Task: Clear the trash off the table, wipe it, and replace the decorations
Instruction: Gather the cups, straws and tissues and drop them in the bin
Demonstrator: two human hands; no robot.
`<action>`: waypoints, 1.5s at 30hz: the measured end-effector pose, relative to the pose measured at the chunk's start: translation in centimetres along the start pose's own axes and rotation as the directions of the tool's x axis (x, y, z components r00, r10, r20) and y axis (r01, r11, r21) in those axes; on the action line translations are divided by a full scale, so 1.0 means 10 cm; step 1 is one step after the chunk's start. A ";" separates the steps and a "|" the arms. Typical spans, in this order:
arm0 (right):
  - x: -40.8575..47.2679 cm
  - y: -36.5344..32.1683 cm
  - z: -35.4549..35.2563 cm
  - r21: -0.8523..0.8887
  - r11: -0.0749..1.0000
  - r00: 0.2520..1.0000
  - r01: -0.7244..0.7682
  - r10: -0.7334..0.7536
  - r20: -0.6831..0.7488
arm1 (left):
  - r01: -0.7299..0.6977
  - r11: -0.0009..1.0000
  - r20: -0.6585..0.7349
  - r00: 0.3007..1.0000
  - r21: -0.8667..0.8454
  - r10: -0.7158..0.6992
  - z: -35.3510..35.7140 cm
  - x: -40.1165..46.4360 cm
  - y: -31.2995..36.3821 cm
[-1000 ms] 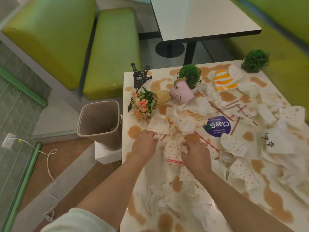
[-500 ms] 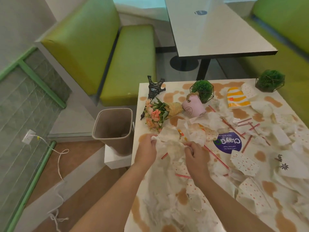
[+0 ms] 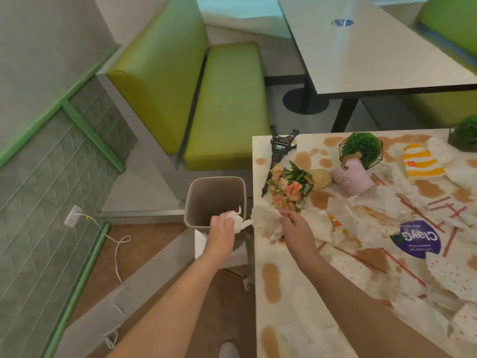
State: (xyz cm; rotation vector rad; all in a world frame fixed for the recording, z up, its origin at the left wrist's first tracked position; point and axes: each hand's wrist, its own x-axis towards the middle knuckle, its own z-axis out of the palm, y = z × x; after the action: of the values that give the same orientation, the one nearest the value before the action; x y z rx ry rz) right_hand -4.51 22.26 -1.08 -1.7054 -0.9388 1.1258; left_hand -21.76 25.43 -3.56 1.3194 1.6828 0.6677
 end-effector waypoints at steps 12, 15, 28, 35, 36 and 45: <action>0.62 -0.12 1.27 -0.170 0.985 0.997 -0.023 0.010 -0.073 | 0.023 0.968 -0.088 0.996 0.252 0.000 -0.81 1.11 -0.51; 0.74 -0.07 1.42 -0.209 0.976 0.996 -0.061 0.046 -0.077 | 0.028 0.967 -0.094 0.996 0.253 -0.005 -0.81 1.29 -0.54; 0.52 0.07 1.19 -0.183 0.978 0.995 -0.098 0.095 -0.027 | 0.013 0.987 0.082 0.996 0.161 -0.026 -0.54 1.07 -0.41; 0.16 -0.02 0.56 -0.120 0.993 0.986 -0.009 -0.012 -0.169 | -0.045 0.988 0.129 0.991 0.148 0.026 -0.10 0.61 0.00; 0.12 -0.02 0.46 -0.122 0.992 0.982 -0.012 -0.011 -0.188 | -0.055 0.987 0.139 0.990 0.150 0.034 -0.03 0.54 0.06; -0.05 0.10 -0.66 -0.389 0.921 0.922 0.034 -0.179 -0.343 | -0.089 0.991 0.254 0.965 0.098 0.061 0.69 0.00 0.49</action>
State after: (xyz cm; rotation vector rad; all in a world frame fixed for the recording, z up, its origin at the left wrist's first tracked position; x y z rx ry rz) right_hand 1.68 19.80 -0.42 -2.0555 -1.0329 0.5326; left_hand -13.39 26.19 -2.77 1.4843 1.4865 0.4358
